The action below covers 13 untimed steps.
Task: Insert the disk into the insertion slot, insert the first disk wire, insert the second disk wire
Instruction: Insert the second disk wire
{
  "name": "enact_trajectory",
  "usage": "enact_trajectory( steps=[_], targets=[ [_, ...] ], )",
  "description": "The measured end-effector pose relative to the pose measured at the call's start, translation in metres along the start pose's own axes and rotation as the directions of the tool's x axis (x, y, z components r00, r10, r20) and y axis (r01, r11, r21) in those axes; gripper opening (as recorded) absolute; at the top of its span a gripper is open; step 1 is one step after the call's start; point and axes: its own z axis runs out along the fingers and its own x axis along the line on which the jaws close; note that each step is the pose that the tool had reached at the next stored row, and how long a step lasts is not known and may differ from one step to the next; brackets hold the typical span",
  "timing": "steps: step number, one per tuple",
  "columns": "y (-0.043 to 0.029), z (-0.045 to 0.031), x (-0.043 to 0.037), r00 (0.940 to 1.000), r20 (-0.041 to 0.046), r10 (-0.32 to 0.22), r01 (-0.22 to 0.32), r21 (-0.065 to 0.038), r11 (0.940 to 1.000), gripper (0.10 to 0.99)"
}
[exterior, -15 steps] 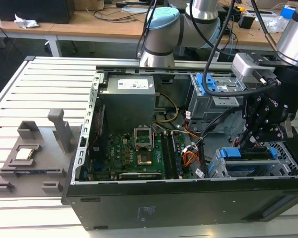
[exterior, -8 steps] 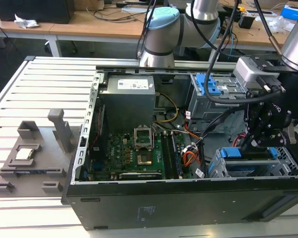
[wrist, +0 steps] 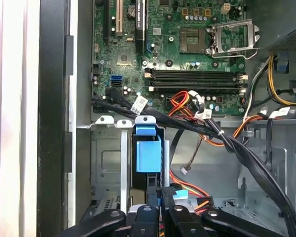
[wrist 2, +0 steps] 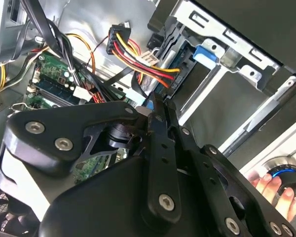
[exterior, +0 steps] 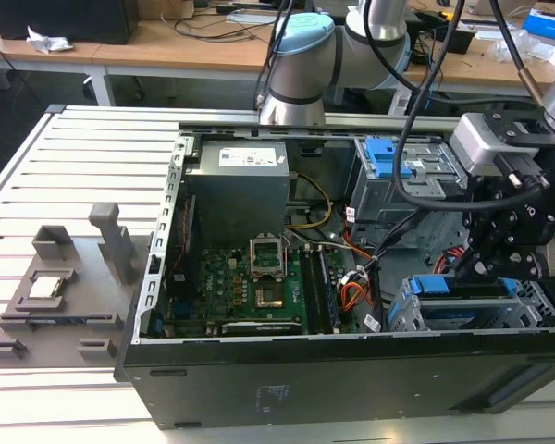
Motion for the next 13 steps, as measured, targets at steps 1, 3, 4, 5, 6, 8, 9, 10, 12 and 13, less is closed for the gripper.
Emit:
enact_trajectory(
  steps=[1,3,4,5,6,8,9,10,12,13],
  targets=[
    [-0.0016,0.0000,0.0000,1.0000,0.0000,0.000,0.000,0.000,1.0000,0.153],
    [-0.0044,-0.0001,0.0001,1.0000,0.0000,0.000,0.000,-0.001,1.0000,0.153],
    [-0.0052,-0.0001,0.0001,1.0000,0.0001,0.000,0.000,-0.001,1.0000,0.153],
    [-0.0058,-0.0001,0.0000,1.0000,0.0000,0.000,0.000,-0.001,1.0000,0.153],
    [-0.0073,-0.0001,0.0001,1.0000,0.0001,0.000,0.000,-0.002,1.0000,0.153],
    [-0.0081,0.0002,0.0001,1.0000,0.0002,0.000,0.000,-0.002,1.0000,0.153],
    [-0.0084,0.0004,0.0003,1.0000,-0.0001,0.000,0.000,-0.002,1.0000,0.153],
    [-0.0085,0.0008,0.0004,1.0000,-0.0005,0.000,0.000,-0.002,1.0000,0.153],
    [-0.0086,0.0022,0.0005,1.0000,-0.0004,0.000,0.000,-0.002,1.0000,0.153],
    [-0.0086,0.0028,0.0006,1.0000,-0.0005,0.000,0.000,-0.002,1.0000,0.153]
  ],
)
